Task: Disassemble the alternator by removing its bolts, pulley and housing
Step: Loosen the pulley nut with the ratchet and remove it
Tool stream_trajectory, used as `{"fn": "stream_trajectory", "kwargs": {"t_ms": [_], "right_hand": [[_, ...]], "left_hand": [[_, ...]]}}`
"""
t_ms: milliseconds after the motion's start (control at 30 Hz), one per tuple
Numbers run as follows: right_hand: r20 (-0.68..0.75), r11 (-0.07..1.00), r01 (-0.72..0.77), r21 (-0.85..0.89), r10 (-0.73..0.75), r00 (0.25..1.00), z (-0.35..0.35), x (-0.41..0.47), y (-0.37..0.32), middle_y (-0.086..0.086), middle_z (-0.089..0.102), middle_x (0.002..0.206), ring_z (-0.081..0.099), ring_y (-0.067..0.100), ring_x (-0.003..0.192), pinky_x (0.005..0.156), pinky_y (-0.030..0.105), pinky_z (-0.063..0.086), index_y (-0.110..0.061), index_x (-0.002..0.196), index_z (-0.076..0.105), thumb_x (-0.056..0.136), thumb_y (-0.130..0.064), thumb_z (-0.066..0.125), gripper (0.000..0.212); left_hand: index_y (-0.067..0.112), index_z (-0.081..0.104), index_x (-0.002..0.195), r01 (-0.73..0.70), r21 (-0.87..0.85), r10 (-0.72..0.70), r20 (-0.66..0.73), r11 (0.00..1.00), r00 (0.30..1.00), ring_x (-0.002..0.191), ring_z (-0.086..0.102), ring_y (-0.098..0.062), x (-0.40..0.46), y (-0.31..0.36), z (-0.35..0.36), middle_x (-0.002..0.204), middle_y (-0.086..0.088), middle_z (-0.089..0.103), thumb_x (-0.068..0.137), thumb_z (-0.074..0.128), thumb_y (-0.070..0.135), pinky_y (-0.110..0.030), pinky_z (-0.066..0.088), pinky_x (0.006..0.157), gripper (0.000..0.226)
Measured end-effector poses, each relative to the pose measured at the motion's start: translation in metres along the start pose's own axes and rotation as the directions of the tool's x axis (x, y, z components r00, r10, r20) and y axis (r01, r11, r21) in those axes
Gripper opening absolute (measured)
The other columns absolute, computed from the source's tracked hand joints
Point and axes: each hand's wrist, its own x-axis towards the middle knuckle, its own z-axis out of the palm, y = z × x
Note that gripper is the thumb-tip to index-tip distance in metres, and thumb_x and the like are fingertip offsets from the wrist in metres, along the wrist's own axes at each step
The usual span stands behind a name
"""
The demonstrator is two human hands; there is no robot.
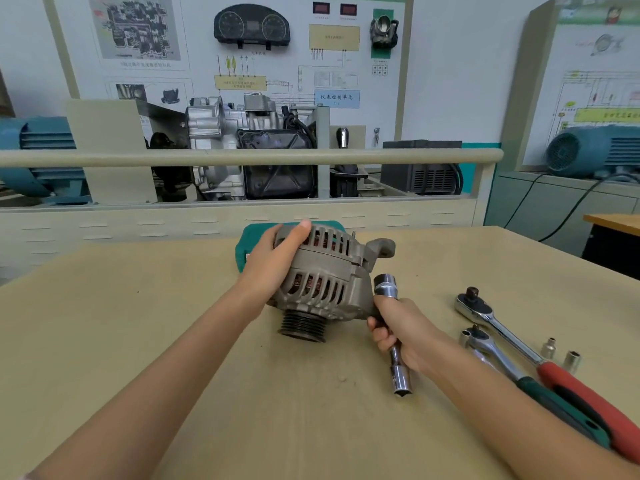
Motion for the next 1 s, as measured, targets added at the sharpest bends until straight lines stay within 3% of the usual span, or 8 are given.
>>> {"fn": "stream_trajectory", "kwargs": {"t_ms": [100,367,467,533,633,800,900,1000], "right_hand": [[0.001,0.995,0.016,0.094,-0.016,1.0,0.001,0.0,0.002,0.005,0.043,0.057,0.03,0.005,0.03,0.029,0.011,0.019,-0.011,0.078,0.041,0.095,-0.011,0.041,0.017],[0.145,0.946,0.04,0.322,-0.091,0.985,-0.006,0.001,-0.001,0.006,0.055,0.058,0.027,0.005,0.03,0.027,0.013,0.018,-0.014,0.08,0.051,0.094,-0.03,0.046,0.022],[0.154,0.97,0.17,0.172,-0.197,0.968,-0.009,0.004,-0.004,0.001,0.056,0.057,0.029,0.004,0.033,0.03,0.014,0.02,-0.016,0.093,0.058,0.09,-0.046,0.056,0.03],[0.099,0.967,0.243,0.071,-0.25,0.963,-0.008,0.007,-0.005,-0.001,0.05,0.055,0.03,0.005,0.035,0.032,0.014,0.022,-0.017,0.084,0.052,0.087,-0.042,0.062,0.027],[0.043,0.964,0.244,0.11,-0.25,0.967,-0.005,0.012,-0.008,0.0,0.044,0.054,0.03,0.005,0.033,0.031,0.015,0.022,-0.016,0.08,0.046,0.089,-0.034,0.062,0.026],[0.012,0.964,0.26,0.05,-0.261,0.965,-0.003,0.02,-0.012,0.003,0.043,0.057,0.032,0.005,0.033,0.032,0.015,0.024,-0.015,0.08,0.046,0.091,-0.036,0.059,0.027],[0.001,0.961,0.277,0.014,-0.277,0.961,-0.005,0.021,-0.012,0.003,0.043,0.057,0.033,0.005,0.034,0.032,0.016,0.025,-0.015,0.081,0.046,0.091,-0.038,0.058,0.028],[0.013,0.956,0.291,-0.035,-0.29,0.957,-0.008,0.021,-0.013,0.003,0.043,0.055,0.034,0.007,0.035,0.032,0.016,0.025,-0.016,0.078,0.045,0.09,-0.042,0.058,0.031]], "left_hand": [[0.024,0.054,0.127,-0.015,-0.042,0.017,0.033,0.999,0.999,0.102,0.063,-0.018,0.007,0.0,0.0,0.118,-0.001,0.063,0.085,0.053,0.063,-0.033,0.052,0.078,0.057],[0.009,0.056,0.124,0.246,-0.004,-0.242,0.176,0.969,0.954,0.097,0.067,-0.034,0.04,0.027,0.005,0.11,-0.016,0.068,0.081,0.055,0.069,-0.049,0.053,0.092,0.074],[0.01,0.062,0.106,0.331,0.1,-0.344,0.185,0.938,0.921,0.081,0.069,-0.031,0.05,0.036,0.008,0.093,-0.014,0.073,0.081,0.045,0.077,-0.038,0.057,0.069,0.073],[0.014,0.062,0.098,0.34,0.17,-0.365,0.149,0.925,0.919,0.082,0.066,-0.026,0.054,0.03,0.007,0.094,-0.011,0.072,0.082,0.037,0.078,-0.033,0.052,0.065,0.07],[0.022,0.058,0.11,0.271,0.08,-0.28,0.141,0.959,0.95,0.117,0.052,-0.023,0.055,-0.002,0.004,0.129,-0.002,0.058,0.086,0.035,0.074,-0.045,0.037,0.104,0.062],[0.039,0.06,0.099,0.115,-0.131,-0.096,0.141,0.985,0.985,0.097,0.062,-0.006,0.047,-0.038,0.01,0.103,0.011,0.069,0.086,0.035,0.075,-0.029,0.047,0.086,0.047],[0.031,0.048,0.133,0.029,-0.06,-0.019,0.148,0.998,0.989,0.117,0.055,-0.013,0.045,-0.043,0.009,0.128,0.005,0.058,0.077,0.039,0.082,-0.04,0.039,0.108,0.076],[0.028,0.03,0.146,-0.02,0.002,0.019,0.166,1.0,0.986,0.115,0.05,-0.007,0.033,-0.04,0.007,0.137,0.007,0.046,0.061,0.04,0.089,-0.027,0.039,0.099,0.105]]}}
